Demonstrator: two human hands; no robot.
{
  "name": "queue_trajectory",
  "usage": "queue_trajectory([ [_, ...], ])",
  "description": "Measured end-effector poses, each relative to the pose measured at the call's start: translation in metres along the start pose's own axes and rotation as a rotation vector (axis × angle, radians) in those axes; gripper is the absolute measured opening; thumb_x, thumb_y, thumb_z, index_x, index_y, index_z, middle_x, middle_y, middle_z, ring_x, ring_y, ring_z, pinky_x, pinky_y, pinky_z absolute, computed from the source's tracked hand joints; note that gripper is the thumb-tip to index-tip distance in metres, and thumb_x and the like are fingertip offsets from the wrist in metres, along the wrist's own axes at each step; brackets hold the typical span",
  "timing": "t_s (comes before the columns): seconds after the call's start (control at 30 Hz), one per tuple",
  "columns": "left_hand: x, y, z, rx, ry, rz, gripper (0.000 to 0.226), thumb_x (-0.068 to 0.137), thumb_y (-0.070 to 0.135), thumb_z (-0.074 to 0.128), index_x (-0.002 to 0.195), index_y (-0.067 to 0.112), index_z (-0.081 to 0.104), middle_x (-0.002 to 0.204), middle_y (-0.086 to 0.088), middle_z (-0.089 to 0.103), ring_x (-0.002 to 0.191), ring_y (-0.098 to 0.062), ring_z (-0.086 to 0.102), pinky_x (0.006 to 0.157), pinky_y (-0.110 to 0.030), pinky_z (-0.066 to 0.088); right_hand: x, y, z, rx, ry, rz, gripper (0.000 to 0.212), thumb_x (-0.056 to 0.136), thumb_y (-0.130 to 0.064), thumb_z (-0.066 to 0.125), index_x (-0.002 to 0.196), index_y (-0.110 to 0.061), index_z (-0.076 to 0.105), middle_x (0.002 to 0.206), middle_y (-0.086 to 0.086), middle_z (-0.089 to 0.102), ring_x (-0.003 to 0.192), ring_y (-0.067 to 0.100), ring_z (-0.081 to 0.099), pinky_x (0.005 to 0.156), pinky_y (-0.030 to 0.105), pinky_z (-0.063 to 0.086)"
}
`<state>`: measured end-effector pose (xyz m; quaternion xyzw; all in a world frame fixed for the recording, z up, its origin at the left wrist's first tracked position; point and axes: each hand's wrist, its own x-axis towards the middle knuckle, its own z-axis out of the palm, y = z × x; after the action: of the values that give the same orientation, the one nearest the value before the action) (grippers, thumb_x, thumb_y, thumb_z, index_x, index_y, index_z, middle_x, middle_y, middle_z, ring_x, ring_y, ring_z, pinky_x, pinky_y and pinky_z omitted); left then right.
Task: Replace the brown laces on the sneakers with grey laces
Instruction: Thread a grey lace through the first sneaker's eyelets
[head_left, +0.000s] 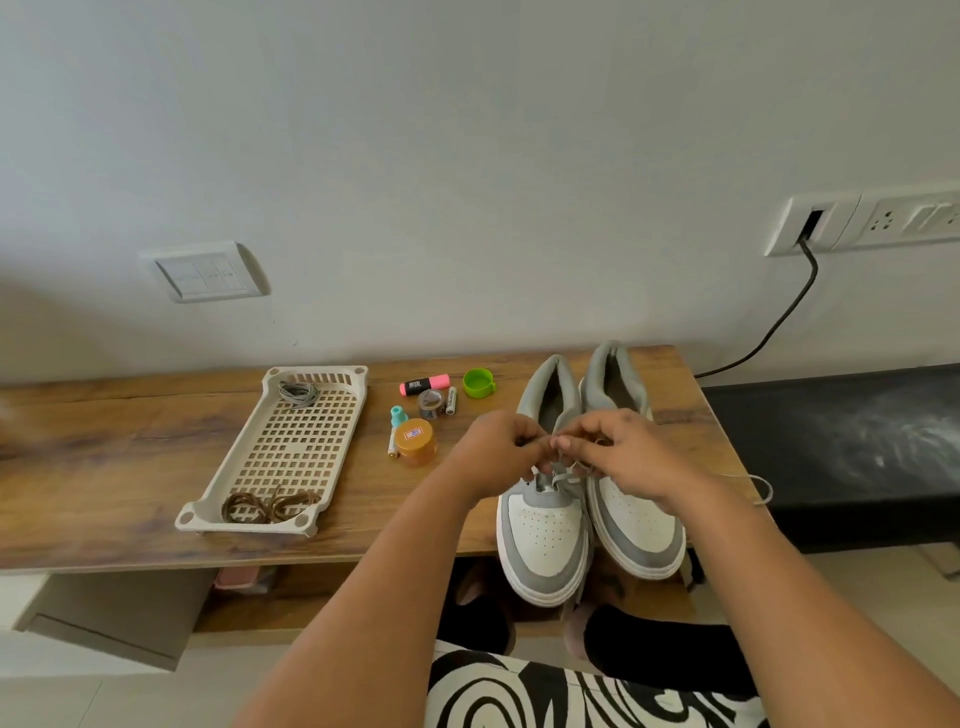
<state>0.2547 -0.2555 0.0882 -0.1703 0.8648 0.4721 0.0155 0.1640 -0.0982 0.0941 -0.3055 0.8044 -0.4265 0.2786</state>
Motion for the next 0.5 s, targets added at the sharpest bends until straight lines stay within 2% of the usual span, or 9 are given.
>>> queue_trajectory([
  [0.1,0.003,-0.008,-0.001,0.011,0.064,-0.052,0.023,0.09,0.033,0.069,0.087,0.01,0.072,0.08,0.0,0.074,0.064,-0.005,0.062,0.073,-0.03,0.056,0.005,0.003,0.008,-0.087,0.083,-0.01,0.009,0.086,-0.032,0.073,0.092,-0.026,0.076,0.086,-0.006,0.072,0.079,0.009,0.064,0.07,0.023,0.052],
  [0.17,0.006,-0.015,-0.001,-0.002,0.142,-0.13,0.035,0.084,0.043,0.073,0.087,0.008,0.071,0.08,-0.001,0.074,0.066,-0.009,0.065,0.072,-0.033,0.056,0.007,0.006,0.012,-0.125,0.116,0.018,0.009,0.083,-0.031,0.077,0.088,-0.023,0.075,0.082,-0.007,0.069,0.076,0.008,0.06,0.068,0.024,0.048],
  [0.27,0.014,-0.026,0.005,0.097,0.258,-0.22,0.051,0.077,0.057,0.074,0.093,0.009,0.064,0.085,-0.003,0.071,0.081,-0.019,0.068,0.076,-0.038,0.057,0.007,0.009,0.015,-0.245,0.141,0.029,0.014,0.081,-0.033,0.078,0.082,-0.02,0.073,0.075,-0.008,0.063,0.068,0.004,0.053,0.058,0.019,0.039],
  [0.37,0.02,-0.027,0.023,0.274,0.22,-0.3,0.062,0.082,0.066,0.062,0.11,0.012,0.052,0.102,-0.004,0.064,0.095,-0.021,0.064,0.072,-0.033,0.051,0.008,0.009,0.021,-0.373,0.13,-0.008,0.012,0.084,-0.032,0.075,0.082,-0.019,0.074,0.07,-0.01,0.06,0.065,0.001,0.052,0.052,0.01,0.032],
  [0.43,0.023,-0.026,0.033,0.369,0.167,-0.324,0.066,0.085,0.065,0.06,0.118,0.008,0.048,0.111,-0.008,0.06,0.102,-0.024,0.06,0.072,-0.031,0.044,0.01,0.012,0.028,-0.434,0.125,-0.02,0.014,0.086,-0.025,0.071,0.074,-0.018,0.071,0.069,-0.006,0.061,0.065,0.005,0.055,0.05,0.009,0.032],
  [0.5,0.024,-0.025,0.035,0.413,0.157,-0.335,0.06,0.087,0.06,0.06,0.115,0.008,0.05,0.105,-0.006,0.057,0.096,-0.022,0.056,0.069,-0.029,0.039,0.01,0.014,0.034,-0.471,0.112,-0.017,0.017,0.088,-0.021,0.066,0.071,-0.021,0.067,0.068,-0.004,0.062,0.068,0.011,0.058,0.052,0.011,0.033],
])
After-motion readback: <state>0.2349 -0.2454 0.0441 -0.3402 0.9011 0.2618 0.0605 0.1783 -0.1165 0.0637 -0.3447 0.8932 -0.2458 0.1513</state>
